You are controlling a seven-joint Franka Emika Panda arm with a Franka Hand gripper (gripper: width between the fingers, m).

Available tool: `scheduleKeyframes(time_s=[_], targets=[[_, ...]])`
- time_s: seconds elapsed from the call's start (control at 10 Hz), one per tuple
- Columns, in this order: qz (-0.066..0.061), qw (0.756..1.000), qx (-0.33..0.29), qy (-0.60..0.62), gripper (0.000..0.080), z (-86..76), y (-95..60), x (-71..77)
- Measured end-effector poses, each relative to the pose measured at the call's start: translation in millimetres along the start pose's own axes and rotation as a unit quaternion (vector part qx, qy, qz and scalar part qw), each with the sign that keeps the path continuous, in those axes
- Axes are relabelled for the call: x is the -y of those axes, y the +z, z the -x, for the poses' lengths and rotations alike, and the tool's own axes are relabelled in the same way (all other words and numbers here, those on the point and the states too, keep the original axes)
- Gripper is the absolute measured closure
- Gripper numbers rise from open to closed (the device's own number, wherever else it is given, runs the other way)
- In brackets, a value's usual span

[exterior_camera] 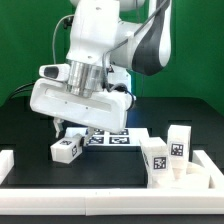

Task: Assemble stool

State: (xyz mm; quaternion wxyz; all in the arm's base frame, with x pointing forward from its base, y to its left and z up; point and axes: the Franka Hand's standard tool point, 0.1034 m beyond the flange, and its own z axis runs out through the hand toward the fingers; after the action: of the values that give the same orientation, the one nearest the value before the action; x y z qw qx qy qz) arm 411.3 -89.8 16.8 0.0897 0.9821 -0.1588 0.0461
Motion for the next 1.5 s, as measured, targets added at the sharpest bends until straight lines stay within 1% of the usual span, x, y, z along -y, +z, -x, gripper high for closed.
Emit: scheduleKeyframes(time_s=[0.1, 0.2, 0.3, 0.4, 0.5, 0.6, 0.7, 0.9, 1.0, 1.1, 1.3, 1.4, 1.5], targets=[[-0.013, 1.000, 0.021, 0.005, 0.0240, -0.8, -1.2, 1.7], [-0.030, 0.998, 0.056, 0.013, 0.0169, -3.3, -3.6, 2.8], [-0.053, 0.992, 0.115, 0.021, 0.0169, -10.3, -8.9, 1.6], [-0.069, 0.984, 0.159, 0.031, 0.0154, -25.0, -15.6, -3.4], [-0.075, 0.976, 0.201, 0.031, 0.0151, -37.2, -20.0, -6.6], [-0.076, 0.969, 0.236, 0.018, 0.0151, -46.2, -23.7, -8.6], [-0.071, 0.961, 0.266, 0.006, 0.0151, -51.6, -25.5, -11.1], [-0.072, 0.944, 0.322, 0.014, 0.0151, -43.9, -23.7, -15.1], [-0.078, 0.930, 0.360, 0.007, 0.0151, -44.9, -23.3, -17.5], [-0.088, 0.919, 0.384, 0.002, 0.0151, -54.4, -18.2, -16.1], [-0.118, 0.894, 0.433, 0.001, 0.0151, -59.8, -14.5, -7.8], [-0.124, 0.888, 0.442, -0.004, 0.0151, -57.7, -15.1, -6.2], [-0.118, 0.874, 0.472, -0.002, 0.0151, -48.7, -18.5, -9.6]])
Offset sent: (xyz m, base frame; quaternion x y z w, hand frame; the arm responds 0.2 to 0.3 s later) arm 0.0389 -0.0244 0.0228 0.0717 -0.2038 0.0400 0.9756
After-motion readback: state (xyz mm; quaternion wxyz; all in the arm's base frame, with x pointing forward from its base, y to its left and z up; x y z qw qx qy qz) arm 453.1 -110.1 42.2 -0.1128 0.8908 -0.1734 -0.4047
